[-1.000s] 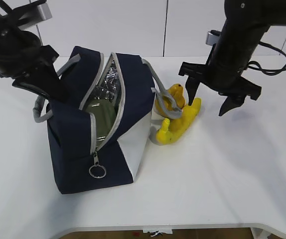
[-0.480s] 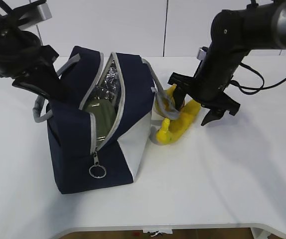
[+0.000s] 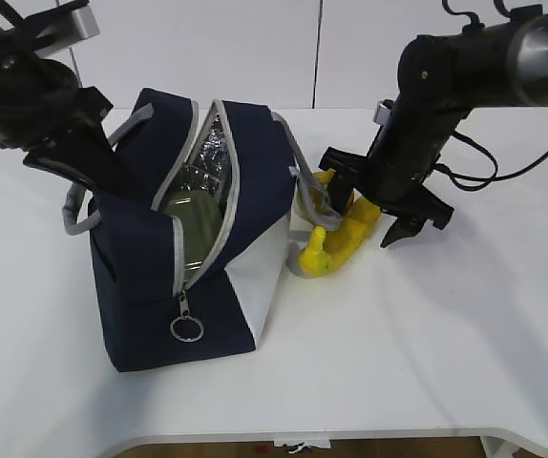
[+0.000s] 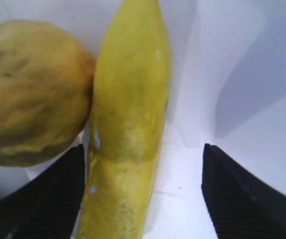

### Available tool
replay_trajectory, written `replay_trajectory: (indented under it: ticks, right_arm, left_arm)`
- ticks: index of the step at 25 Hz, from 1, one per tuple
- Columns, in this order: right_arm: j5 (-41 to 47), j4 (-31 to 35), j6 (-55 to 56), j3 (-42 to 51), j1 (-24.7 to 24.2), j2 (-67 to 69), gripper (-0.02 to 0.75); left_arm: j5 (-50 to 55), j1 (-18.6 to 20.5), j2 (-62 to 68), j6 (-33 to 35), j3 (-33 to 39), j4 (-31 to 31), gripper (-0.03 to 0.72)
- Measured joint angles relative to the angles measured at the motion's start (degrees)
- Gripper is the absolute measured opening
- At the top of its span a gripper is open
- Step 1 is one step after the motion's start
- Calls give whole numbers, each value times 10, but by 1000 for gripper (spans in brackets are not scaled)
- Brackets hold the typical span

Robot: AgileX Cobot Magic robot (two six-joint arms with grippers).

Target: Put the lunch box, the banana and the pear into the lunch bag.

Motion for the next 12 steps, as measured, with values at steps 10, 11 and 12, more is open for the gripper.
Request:
replay_trajectory:
  ticks: [10,11,12]
  right_arm:
    - [14,2,2,-1,0,13,561]
    - [19,2,2,-1,0,14,561]
    - [25,1,2,-1,0,15,561]
  left_arm:
    - [0,0,0,0,0,7,15]
    - [0,0,0,0,0,8,15]
    - [0,0,0,0,0,8,15]
